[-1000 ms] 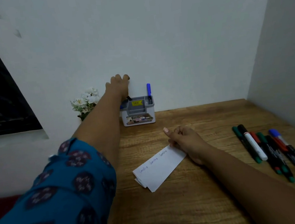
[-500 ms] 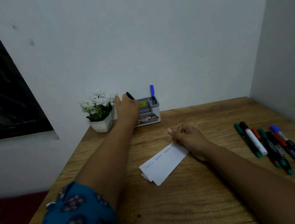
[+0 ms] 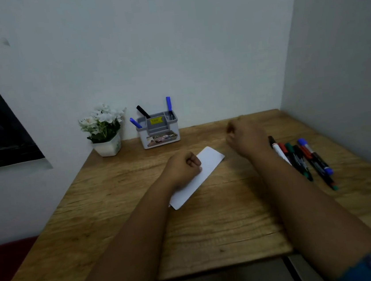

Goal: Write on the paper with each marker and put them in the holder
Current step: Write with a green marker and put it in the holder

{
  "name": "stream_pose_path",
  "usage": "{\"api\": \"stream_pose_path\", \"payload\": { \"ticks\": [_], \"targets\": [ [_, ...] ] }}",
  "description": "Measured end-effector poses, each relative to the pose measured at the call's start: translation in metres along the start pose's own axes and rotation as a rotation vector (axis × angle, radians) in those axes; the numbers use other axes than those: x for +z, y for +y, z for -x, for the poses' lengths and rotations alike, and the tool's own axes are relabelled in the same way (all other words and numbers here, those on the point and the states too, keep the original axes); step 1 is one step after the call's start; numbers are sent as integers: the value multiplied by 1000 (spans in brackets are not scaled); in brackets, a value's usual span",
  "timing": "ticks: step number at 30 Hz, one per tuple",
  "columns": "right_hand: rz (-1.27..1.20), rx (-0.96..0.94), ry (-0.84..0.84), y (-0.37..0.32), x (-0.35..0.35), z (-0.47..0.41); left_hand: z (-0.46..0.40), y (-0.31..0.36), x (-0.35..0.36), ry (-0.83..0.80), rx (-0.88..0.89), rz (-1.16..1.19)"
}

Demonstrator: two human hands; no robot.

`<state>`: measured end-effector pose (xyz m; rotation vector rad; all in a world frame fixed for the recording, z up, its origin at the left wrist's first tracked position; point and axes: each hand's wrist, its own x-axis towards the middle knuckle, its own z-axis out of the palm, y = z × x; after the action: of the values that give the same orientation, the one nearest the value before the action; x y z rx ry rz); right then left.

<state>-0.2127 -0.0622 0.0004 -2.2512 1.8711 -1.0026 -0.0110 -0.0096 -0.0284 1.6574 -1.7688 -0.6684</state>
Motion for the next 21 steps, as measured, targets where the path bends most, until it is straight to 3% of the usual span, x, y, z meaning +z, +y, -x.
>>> {"api": "stream_pose_path", "payload": {
  "ticks": [3, 10, 15, 19, 21],
  "targets": [
    [286, 285, 15, 33, -17, -3, 6, 6, -1, 91, 2, 114],
    [194, 414, -96, 46, -7, -1, 7, 11, -4, 220, 31, 269],
    [212, 206, -250, 23, 7, -1, 5, 3, -8, 272, 47, 304],
    [-87, -241, -232, -19, 24, 15, 6, 2, -3, 313, 271, 57],
    [-163, -413, -290, -37, 32, 23, 5, 1, -1, 257, 399, -95]
  ]
}}
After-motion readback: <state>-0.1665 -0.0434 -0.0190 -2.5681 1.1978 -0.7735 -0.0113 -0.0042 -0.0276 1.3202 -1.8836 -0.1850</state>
